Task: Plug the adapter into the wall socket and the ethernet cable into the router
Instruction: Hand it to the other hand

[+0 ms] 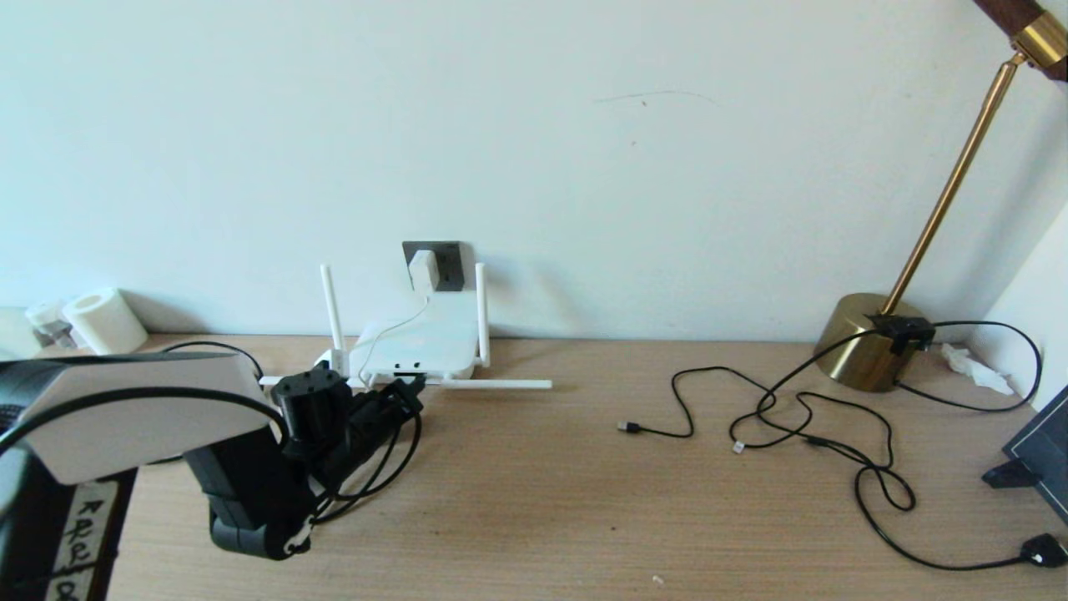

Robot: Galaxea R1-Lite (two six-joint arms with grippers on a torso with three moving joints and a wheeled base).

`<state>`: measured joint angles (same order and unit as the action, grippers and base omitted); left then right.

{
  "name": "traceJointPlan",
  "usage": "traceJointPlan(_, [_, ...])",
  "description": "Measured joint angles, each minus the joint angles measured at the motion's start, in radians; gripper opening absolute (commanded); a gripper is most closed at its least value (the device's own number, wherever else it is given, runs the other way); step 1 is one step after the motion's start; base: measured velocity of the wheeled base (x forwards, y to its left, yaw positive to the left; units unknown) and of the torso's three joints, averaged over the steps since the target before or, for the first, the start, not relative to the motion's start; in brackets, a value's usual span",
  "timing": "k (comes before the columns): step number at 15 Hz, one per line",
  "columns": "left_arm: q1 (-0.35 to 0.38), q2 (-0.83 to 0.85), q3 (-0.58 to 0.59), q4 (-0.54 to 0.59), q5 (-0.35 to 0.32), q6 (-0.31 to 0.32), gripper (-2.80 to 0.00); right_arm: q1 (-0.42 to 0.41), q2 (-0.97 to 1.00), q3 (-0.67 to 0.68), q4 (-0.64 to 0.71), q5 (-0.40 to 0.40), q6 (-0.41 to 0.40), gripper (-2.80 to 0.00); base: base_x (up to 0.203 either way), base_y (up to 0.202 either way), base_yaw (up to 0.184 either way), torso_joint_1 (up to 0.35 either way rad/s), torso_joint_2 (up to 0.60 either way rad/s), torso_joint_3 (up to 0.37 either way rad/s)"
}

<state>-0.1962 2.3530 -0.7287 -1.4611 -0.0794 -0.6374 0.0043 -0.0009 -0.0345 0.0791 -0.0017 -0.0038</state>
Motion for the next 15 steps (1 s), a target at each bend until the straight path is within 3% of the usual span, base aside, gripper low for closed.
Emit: traceJointPlan(15, [0.0,-0.002,0.023,-0.023,0.001,0.001,-2.8,0.0,0.0,0.0,0.0,0.0,0.0,-2.8,0.0,0.0,0.0,0.0,0.0,0.0])
